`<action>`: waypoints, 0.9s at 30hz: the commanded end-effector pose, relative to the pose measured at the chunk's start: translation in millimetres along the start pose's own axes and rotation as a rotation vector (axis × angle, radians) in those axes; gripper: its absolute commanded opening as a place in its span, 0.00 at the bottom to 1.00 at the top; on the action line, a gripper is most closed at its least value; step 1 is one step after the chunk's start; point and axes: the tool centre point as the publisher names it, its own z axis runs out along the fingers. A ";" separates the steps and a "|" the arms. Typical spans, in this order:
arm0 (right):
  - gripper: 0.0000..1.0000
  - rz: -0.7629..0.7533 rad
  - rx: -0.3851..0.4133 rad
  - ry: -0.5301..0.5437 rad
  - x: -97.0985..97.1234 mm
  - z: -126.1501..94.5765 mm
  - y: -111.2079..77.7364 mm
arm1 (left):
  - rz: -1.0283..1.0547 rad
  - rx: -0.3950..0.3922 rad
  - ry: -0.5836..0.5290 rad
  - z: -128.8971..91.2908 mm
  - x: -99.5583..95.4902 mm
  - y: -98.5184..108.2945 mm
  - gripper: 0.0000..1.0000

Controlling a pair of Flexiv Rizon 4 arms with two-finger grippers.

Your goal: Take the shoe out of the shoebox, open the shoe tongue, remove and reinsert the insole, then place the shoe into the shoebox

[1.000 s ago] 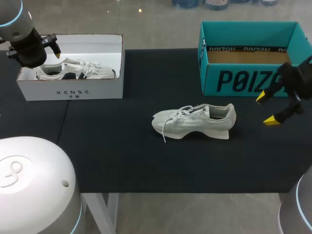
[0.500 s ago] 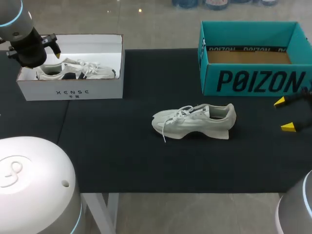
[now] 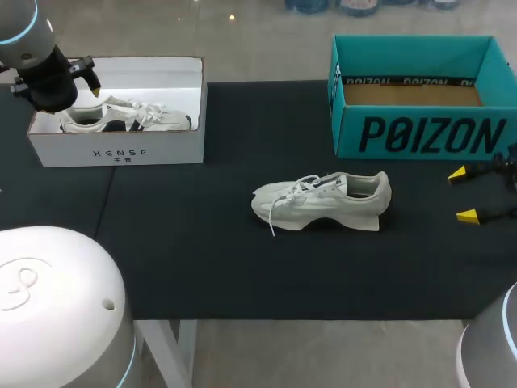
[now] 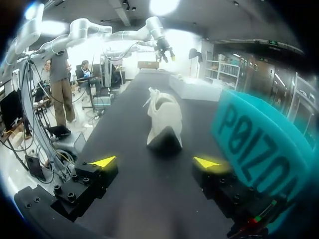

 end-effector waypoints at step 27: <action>1.00 -0.013 -0.006 0.062 -40.9 70.7 -14.2 | 0.001 0.000 0.000 -0.4 0.3 0.0 1.00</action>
